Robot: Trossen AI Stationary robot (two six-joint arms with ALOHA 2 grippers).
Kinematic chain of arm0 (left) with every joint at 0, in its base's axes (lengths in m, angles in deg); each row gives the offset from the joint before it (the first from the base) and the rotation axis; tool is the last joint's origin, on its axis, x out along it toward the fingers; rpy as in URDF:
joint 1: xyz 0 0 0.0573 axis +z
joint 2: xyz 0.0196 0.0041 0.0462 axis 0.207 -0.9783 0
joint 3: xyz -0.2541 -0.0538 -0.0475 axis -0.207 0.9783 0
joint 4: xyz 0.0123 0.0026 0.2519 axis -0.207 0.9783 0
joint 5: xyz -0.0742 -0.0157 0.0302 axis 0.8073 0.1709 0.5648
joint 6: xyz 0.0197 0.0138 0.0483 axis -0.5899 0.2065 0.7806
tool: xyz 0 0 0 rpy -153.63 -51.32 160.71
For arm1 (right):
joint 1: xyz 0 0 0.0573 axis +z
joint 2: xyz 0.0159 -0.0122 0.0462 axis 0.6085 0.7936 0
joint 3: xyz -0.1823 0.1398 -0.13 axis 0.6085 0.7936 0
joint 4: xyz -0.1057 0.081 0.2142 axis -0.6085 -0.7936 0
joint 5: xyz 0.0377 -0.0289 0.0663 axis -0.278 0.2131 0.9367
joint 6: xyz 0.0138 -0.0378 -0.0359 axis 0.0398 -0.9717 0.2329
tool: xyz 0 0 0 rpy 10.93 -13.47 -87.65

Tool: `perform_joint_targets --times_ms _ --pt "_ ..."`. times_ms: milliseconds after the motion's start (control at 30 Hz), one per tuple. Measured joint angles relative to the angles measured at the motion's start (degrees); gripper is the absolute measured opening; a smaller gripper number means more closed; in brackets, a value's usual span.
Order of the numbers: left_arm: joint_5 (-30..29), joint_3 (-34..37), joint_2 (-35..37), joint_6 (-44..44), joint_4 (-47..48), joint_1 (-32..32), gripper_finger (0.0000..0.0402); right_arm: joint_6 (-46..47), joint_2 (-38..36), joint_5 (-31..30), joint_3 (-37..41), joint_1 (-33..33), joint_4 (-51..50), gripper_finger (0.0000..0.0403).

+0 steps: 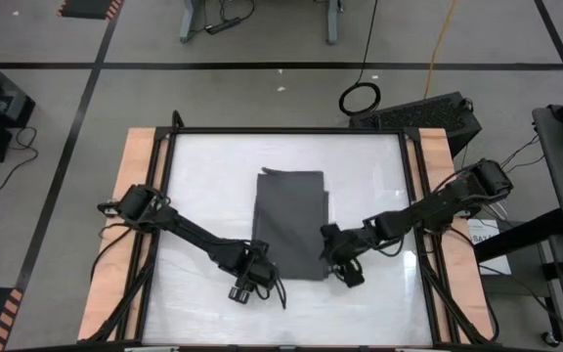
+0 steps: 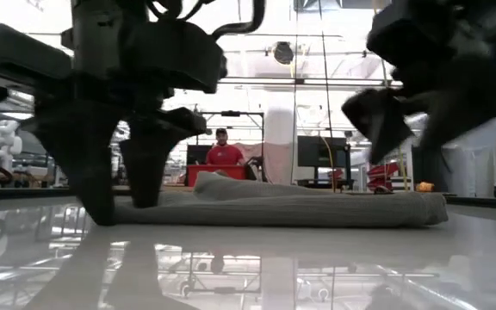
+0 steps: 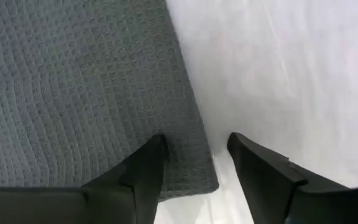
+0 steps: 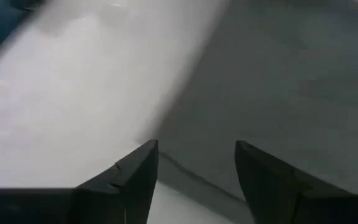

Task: Roll towel
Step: Fold the dark gray towel

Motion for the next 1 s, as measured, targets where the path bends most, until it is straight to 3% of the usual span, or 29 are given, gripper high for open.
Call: perform_joint_targets --times_ms 133,200,367,600,767,1000 --pt "0.5 0.1 0.5 0.0 0.2 -0.3 0.0177 -5.2 -5.3 -12.1 -0.5 -2.4 -3.4 0.0205" --pt "0.7 0.2 0.6 0.0 0.2 -0.4 0.0174 -7.7 -6.8 -15.2 -0.6 -5.0 -3.6 0.0205" --pt "1.0 0.2 1.3 -1.4 0.1 -0.4 0.0173 -9.3 -4.8 -10.5 -0.6 -14.4 -1.7 0.0205" --pt "0.7 0.2 1.3 -3.5 -0.1 -0.6 0.0173 -10.4 5.2 -3.2 -0.6 -22.1 5.5 0.0205" --pt "2.0 0.2 1.4 -6.8 2.4 -1.0 0.0173 -10.1 9.7 -5.5 -0.7 -25.3 1.5 0.0205" --pt "2.0 -0.1 1.4 -8.2 5.0 -1.7 0.0173 -10.3 6.3 -6.8 -0.6 -27.7 -6.2 0.0205"
